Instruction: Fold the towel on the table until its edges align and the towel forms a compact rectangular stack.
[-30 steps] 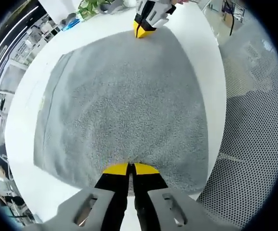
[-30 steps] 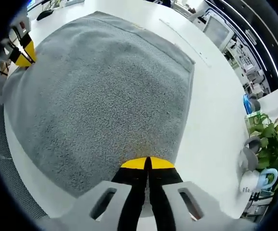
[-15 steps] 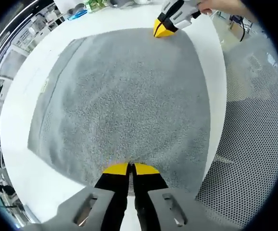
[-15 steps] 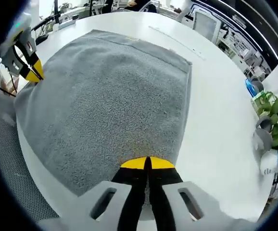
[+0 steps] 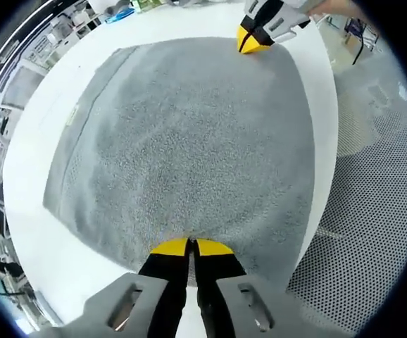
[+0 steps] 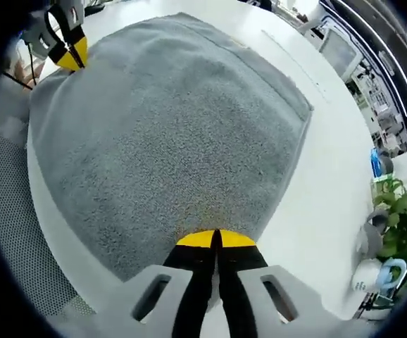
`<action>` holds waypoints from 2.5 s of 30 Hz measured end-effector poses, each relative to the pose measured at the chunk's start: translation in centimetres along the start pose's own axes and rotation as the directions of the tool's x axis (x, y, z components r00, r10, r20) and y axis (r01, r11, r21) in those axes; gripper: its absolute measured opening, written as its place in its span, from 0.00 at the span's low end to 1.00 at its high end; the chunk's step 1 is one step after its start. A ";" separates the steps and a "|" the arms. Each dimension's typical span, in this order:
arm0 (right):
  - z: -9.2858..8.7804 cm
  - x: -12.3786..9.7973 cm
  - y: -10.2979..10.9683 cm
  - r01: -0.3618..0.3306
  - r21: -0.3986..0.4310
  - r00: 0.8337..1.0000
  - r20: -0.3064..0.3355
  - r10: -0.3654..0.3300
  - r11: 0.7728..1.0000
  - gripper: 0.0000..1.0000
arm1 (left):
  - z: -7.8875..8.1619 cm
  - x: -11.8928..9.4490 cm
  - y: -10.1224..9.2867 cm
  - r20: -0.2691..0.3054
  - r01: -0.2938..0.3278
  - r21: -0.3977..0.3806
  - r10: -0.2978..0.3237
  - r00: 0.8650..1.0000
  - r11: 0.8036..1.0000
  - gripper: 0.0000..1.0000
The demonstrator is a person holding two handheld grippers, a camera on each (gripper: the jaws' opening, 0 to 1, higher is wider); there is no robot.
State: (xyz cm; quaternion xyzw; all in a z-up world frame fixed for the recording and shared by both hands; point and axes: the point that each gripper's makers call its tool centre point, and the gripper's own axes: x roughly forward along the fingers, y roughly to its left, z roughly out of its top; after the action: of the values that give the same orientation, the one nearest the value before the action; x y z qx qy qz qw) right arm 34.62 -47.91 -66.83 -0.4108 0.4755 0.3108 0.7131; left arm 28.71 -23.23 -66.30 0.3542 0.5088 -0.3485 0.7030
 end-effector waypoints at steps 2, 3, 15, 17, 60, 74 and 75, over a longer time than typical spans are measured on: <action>-0.1 -0.1 0.0 -0.007 -0.007 1.000 -0.012 0.007 1.000 0.00 | 0.0 0.0 -0.1 -0.008 -0.016 0.018 0.017 1.000 1.000 0.02; -0.1 -0.1 0.0 -0.006 -0.009 1.000 -0.013 0.006 1.000 0.00 | 0.0 0.0 -0.1 -0.015 -0.025 0.040 0.026 1.000 0.999 0.02; -0.8 -0.6 0.7 0.029 -0.026 0.997 0.072 -0.027 0.999 0.00 | 0.2 0.1 -0.1 -0.067 -0.049 0.077 0.054 0.996 0.996 0.02; -0.9 -0.6 0.8 0.032 -0.035 0.996 0.086 -0.029 0.999 0.00 | 0.2 0.1 -0.1 -0.091 -0.046 0.091 0.055 0.994 0.995 0.02; -1.9 -1.4 2.3 0.058 -0.056 0.998 0.040 -0.056 0.997 0.00 | 0.1 -0.4 0.1 0.090 -0.137 -0.021 0.138 0.986 0.990 0.02; -2.1 -1.6 2.7 0.027 0.029 0.999 0.034 -0.028 0.999 0.00 | 0.0 -0.3 -0.1 0.099 -0.051 0.051 0.045 0.994 0.997 0.02; -2.1 -1.5 2.7 0.021 0.037 0.999 0.030 -0.023 0.999 0.00 | -0.1 -0.3 -0.1 0.103 -0.053 0.054 0.047 0.994 0.997 0.02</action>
State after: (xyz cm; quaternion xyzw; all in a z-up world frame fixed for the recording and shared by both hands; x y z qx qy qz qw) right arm 30.97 -48.58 -66.62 -0.3981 0.4656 0.3003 0.7311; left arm 28.51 -23.20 -66.03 0.3682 0.4532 -0.3626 0.7263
